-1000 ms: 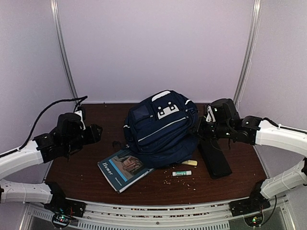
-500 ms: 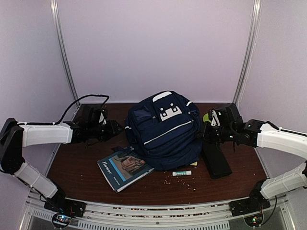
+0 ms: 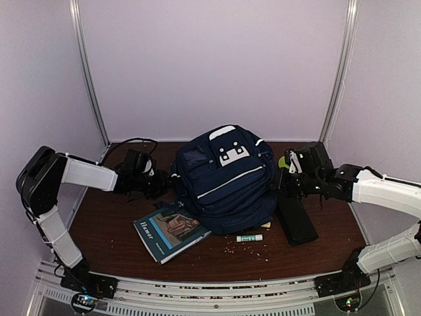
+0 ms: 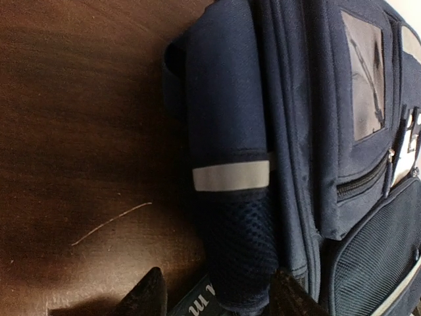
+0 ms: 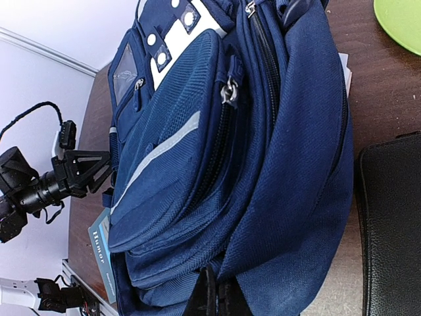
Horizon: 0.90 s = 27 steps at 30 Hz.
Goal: Pack the student bag
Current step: Adjust the student bag at the center of the board.
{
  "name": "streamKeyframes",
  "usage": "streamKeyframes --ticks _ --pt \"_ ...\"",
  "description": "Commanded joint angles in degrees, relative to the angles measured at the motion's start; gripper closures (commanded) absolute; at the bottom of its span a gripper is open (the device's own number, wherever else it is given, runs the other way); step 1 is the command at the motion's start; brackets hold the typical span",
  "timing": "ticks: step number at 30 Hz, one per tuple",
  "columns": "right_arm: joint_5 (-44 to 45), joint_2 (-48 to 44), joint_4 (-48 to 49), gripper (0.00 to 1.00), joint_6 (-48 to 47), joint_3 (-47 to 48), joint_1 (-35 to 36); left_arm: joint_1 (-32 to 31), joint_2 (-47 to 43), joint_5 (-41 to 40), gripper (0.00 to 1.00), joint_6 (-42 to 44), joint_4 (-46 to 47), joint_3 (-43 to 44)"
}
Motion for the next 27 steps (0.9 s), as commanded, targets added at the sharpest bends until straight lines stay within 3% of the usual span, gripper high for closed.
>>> streamKeyframes --ticks 1,6,11,16,22,27 --pt "0.94 -0.48 2.67 1.00 -1.69 1.60 -0.57 0.35 3.44 4.09 0.11 -0.21 6.18 3.34" --pt "0.10 -0.35 2.31 1.00 -2.62 2.08 -0.58 0.59 6.77 6.03 0.25 -0.78 10.51 4.62" --pt "-0.90 -0.26 2.03 1.00 -3.41 3.03 -0.58 0.88 8.07 7.95 0.65 -1.80 16.31 4.86" --pt "-1.38 -0.39 0.39 1.00 -4.90 6.25 -0.54 1.02 3.96 6.50 1.00 -0.47 18.18 3.33" --pt "-0.58 1.01 -3.48 1.00 -8.60 15.16 0.39 1.35 -7.80 0.82 1.00 3.54 16.90 -0.71" --pt "-0.83 5.61 -6.51 1.00 -11.73 25.75 1.18 1.74 -21.79 -6.34 1.00 9.23 9.42 -1.70"
